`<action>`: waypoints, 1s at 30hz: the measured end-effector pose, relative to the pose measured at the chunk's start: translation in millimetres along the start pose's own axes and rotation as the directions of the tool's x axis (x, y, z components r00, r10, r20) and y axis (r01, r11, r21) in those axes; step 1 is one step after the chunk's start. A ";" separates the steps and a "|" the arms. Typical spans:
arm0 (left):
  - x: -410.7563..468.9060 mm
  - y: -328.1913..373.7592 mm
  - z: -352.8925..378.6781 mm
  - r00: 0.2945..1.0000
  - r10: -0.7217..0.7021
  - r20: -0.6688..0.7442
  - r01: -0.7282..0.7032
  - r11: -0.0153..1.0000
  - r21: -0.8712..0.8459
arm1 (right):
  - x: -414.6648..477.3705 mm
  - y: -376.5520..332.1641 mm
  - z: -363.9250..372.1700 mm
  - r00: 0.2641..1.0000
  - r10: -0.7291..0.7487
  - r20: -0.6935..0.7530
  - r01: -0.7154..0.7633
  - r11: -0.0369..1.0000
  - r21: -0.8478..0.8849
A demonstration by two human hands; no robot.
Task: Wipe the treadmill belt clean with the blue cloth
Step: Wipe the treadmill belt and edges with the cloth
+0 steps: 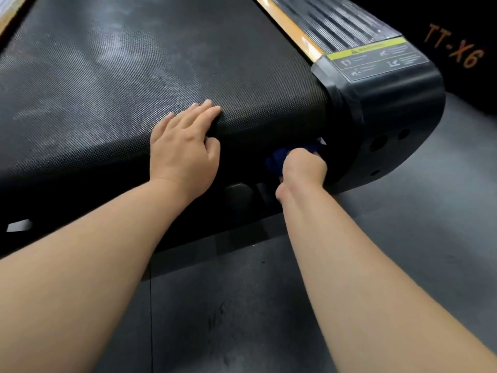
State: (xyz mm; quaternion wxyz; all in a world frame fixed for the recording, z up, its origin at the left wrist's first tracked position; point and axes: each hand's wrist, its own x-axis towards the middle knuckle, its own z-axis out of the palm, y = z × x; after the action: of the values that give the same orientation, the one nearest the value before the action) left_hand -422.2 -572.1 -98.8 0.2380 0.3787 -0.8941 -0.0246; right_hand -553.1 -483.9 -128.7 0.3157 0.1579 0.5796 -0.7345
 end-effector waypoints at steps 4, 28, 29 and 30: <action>-1.7 -1.0 1.7 1.000 0.003 -0.020 -0.002 1.000 0.030 | -9.9 19.6 -1.2 0.968 0.128 0.214 -0.076 0.969 -0.237; 21.6 7.2 -14.5 0.995 -0.097 0.003 0.097 0.988 -0.119 | 16.5 -84.3 14.2 0.331 -0.448 0.831 0.698 -0.476 -0.535; 27.6 5.5 -16.9 0.996 -0.092 0.013 0.093 0.988 -0.119 | 19.5 -88.9 16.2 0.358 -0.422 0.833 0.656 -0.521 -0.546; 33.5 2.9 -18.5 0.997 -0.075 0.025 0.077 0.990 -0.115 | 21.7 -93.4 20.4 0.384 -0.408 0.829 0.614 -0.557 -0.559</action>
State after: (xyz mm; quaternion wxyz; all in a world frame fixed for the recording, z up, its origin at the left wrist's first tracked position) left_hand -436.0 -590.5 -68.1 0.2494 0.3979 -0.8783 -0.0894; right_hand -627.1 -497.3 -65.8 -0.1050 -0.5183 0.8392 -0.1268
